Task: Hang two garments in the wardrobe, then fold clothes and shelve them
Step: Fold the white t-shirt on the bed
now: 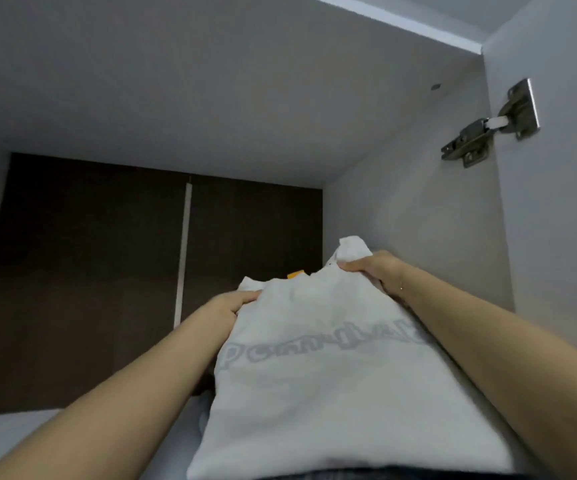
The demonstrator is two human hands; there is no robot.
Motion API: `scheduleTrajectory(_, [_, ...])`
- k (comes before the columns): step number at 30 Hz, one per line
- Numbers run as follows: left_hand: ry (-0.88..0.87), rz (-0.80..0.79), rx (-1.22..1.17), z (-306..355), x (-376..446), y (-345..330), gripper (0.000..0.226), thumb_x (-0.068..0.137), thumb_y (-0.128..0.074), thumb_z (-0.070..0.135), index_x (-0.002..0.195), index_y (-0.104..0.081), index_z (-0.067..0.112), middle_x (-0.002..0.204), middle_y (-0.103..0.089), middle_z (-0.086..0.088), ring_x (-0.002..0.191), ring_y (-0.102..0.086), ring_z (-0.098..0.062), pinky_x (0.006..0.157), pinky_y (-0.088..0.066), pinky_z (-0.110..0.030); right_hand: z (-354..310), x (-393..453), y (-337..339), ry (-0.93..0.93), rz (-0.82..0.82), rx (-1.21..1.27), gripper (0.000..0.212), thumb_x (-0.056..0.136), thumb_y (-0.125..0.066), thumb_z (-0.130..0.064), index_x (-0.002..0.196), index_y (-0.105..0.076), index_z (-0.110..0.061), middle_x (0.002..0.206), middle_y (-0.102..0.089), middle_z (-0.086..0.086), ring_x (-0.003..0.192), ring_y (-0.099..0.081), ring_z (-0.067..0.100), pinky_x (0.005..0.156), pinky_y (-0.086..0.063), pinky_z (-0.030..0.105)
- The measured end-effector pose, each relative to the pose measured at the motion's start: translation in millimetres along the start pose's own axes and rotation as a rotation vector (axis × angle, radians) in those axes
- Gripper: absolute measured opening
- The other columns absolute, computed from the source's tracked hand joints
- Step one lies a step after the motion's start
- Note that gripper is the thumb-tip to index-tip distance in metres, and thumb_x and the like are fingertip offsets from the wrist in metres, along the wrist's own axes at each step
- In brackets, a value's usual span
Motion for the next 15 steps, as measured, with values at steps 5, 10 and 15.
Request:
scheduleTrajectory(5, [0.062, 0.044, 0.046, -42.5, 22.1, 25.9, 0.043, 0.085, -0.070, 0.007, 0.126, -0.059, 0.000, 0.123, -0.063, -0.018, 0.113, -0.060, -0.032, 0.102, -0.046, -0.046, 61.9, 10.7, -30.7, -0.134, -0.121, -0.199, 0.068, 0.076, -0.082, -0.029, 0.131, -0.052, -0.003, 0.119, -0.065, 0.015, 0.102, -0.065, 0.032, 0.092, -0.052, 0.043])
scheduleTrajectory(10, [0.022, 0.003, 0.088, -39.6, 4.8, 31.5, 0.043, 0.088, -0.069, 0.014, 0.129, -0.060, 0.005, 0.128, -0.063, -0.013, 0.117, -0.061, -0.028, 0.101, -0.048, -0.043, 64.9, -13.1, -34.0, -0.115, -0.341, -0.164, 0.041, 0.090, -0.066, -0.032, 0.129, -0.060, -0.021, 0.125, -0.065, 0.006, 0.112, -0.062, 0.026, 0.104, -0.045, 0.042])
scheduleTrajectory(15, [0.028, -0.113, 0.201, -50.5, -30.8, 30.8, 0.046, 0.085, -0.072, 0.031, 0.127, -0.064, 0.013, 0.128, -0.064, -0.008, 0.113, -0.062, -0.026, 0.091, -0.052, -0.040, 67.6, -54.8, -12.9, -0.105, -0.316, -0.305, 0.043, 0.081, -0.068, -0.051, 0.110, -0.073, -0.019, 0.108, -0.073, 0.006, 0.101, -0.068, 0.023, 0.096, -0.050, 0.036])
Point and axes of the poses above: each hand's wrist, its own x-axis towards the middle knuckle, its own y-axis out of the back of the hand, z = x × y, the point moved 8 cm from there along x, towards the middle knuckle
